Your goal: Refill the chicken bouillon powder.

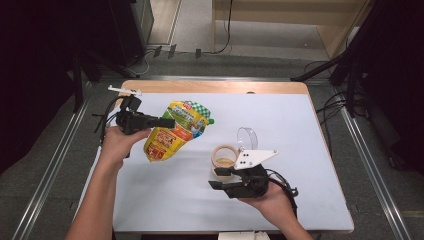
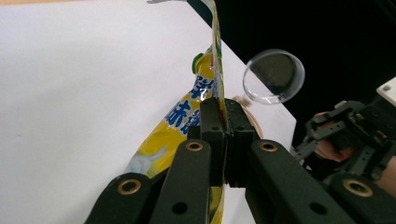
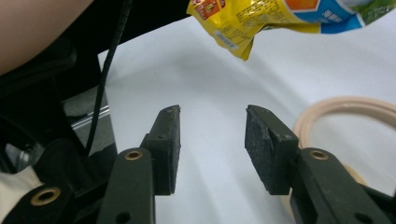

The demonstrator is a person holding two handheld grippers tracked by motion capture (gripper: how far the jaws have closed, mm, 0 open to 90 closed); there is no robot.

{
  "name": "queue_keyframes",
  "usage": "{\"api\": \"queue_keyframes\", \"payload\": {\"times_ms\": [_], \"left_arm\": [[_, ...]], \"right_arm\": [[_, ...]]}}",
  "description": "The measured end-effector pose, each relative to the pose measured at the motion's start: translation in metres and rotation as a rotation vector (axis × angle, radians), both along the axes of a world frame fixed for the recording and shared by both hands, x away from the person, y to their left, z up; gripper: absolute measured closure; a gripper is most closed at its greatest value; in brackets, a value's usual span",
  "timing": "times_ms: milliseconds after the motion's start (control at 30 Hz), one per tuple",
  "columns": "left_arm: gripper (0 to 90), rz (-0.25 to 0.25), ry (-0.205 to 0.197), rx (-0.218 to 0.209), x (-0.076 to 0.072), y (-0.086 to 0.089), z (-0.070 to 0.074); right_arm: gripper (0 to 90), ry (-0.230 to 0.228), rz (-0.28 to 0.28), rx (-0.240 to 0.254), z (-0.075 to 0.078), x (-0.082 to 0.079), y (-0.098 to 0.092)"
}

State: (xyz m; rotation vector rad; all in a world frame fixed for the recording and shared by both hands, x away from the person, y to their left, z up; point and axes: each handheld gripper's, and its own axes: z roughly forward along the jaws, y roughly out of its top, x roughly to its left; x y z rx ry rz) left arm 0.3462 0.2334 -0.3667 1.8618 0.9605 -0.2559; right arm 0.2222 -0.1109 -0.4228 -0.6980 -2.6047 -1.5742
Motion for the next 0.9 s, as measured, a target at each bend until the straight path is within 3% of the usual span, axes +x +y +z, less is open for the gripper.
{"api": "queue_keyframes", "payload": {"times_ms": [100, 267, 367, 567, 667, 900], "left_arm": [[89.6, 0.02, -0.008, 0.001, 0.006, -0.006, -0.004], [89.6, 0.043, -0.075, 0.007, 0.014, -0.016, -0.01], [89.5, 0.058, -0.09, 0.027, 0.018, -0.019, -0.017], [89.5, 0.063, -0.056, 0.072, 0.022, -0.018, -0.033], [89.5, 0.064, -0.045, 0.038, 0.022, -0.015, -0.037], [89.1, 0.068, -0.036, 0.013, 0.018, -0.007, -0.04]], "right_arm": [[57.3, 0.002, -0.009, -0.005, -0.001, 0.001, -0.013], [56.5, 0.01, -0.029, -0.011, -0.001, 0.005, -0.027], [56.4, 0.03, -0.044, -0.003, -0.003, 0.008, -0.035], [56.4, 0.054, -0.062, -0.005, -0.007, 0.015, -0.044], [56.4, 0.06, -0.062, -0.013, -0.01, 0.017, -0.044], [56.4, 0.057, -0.045, -0.021, -0.011, 0.016, -0.042]]}}
